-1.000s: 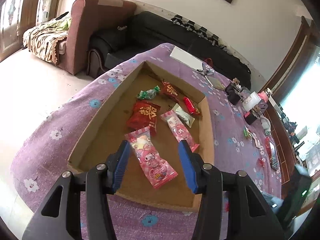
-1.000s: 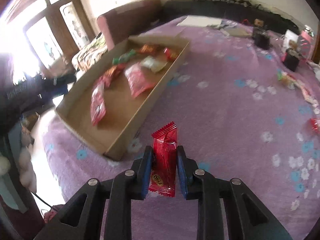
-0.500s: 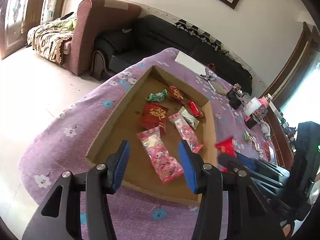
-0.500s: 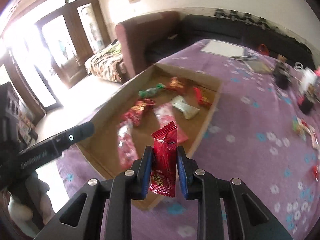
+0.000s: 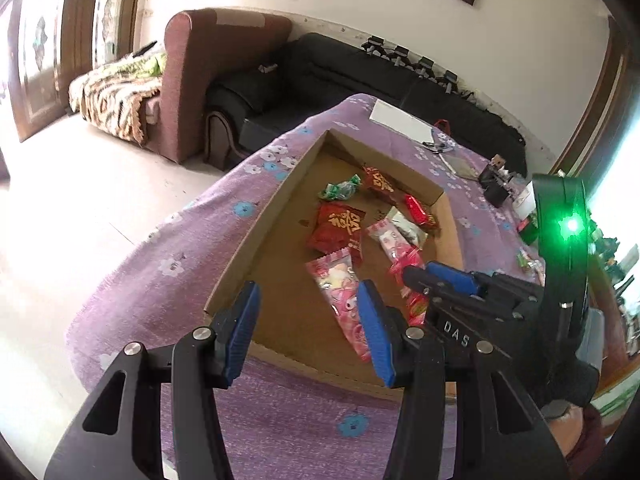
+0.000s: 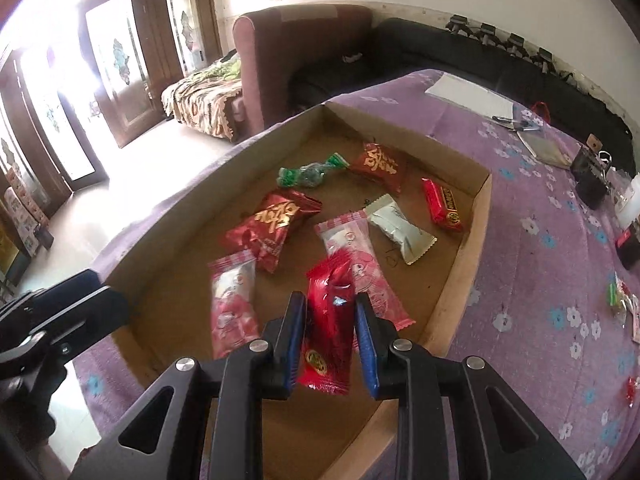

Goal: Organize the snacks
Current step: 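Lower the red candy into the tray and open the right gripper, then move both open grippers back toward the remaining snacks on the table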

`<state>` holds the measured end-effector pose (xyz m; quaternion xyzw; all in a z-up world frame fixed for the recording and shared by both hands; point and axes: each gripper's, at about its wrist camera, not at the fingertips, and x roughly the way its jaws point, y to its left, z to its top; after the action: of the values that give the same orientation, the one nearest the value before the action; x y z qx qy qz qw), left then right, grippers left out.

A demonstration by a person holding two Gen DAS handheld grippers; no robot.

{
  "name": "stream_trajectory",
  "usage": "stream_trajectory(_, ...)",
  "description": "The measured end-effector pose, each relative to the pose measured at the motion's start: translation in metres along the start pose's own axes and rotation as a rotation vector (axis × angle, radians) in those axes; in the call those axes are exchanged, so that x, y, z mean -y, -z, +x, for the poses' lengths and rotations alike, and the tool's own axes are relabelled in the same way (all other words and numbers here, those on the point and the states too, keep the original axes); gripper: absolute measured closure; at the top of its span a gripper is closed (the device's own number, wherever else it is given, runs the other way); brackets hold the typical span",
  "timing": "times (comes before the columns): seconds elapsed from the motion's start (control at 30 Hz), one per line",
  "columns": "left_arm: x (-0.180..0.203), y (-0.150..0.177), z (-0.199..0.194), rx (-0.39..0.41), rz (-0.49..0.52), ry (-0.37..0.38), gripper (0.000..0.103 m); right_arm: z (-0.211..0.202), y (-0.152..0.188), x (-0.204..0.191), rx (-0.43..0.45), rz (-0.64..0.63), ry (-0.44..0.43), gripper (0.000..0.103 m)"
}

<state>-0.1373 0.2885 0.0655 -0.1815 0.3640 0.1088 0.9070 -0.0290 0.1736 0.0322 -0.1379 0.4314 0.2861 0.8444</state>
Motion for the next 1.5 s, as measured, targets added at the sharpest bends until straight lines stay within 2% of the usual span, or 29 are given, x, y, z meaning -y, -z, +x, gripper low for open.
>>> stream_trajectory(0.1,0.005,0.001,0.000,0.014,0.029,-0.040,0.054,0.000,-0.002,0.003,0.014,0.002,0.008,0.077)
stream_trajectory(0.2,0.007,0.001,0.000,0.017,0.042,-0.046,0.054,-0.002,-0.005,0.007,0.025,0.015,0.009,0.077)
stream_trajectory(0.33,0.009,0.001,0.000,0.019,0.056,-0.056,0.054,-0.008,-0.006,0.011,0.037,0.040,0.001,0.072)
stream_trajectory(0.43,0.010,0.002,-0.001,0.023,0.062,-0.065,0.054,-0.013,-0.005,0.014,0.046,0.059,-0.012,0.063)
stream_trajectory(0.5,0.013,0.003,-0.002,0.029,0.072,-0.080,0.054,-0.018,-0.004,0.016,0.056,0.072,-0.019,0.050)
stream_trajectory(0.7,0.020,0.006,-0.006,0.044,0.108,-0.131,0.054,-0.034,-0.001,0.030,0.097,0.132,-0.014,0.034)
stream_trajectory(1.07,0.038,0.011,-0.015,0.056,0.154,-0.135,0.054,-0.061,0.018,0.081,0.143,0.276,0.001,0.032)
stream_trajectory(1.27,0.047,0.013,-0.023,0.054,0.156,-0.087,0.054,-0.075,0.040,0.116,0.157,0.343,0.040,0.032)
stream_trajectory(1.5,0.056,0.014,-0.018,0.020,0.132,-0.048,0.054,-0.089,0.078,0.177,0.150,0.466,0.103,0.031)
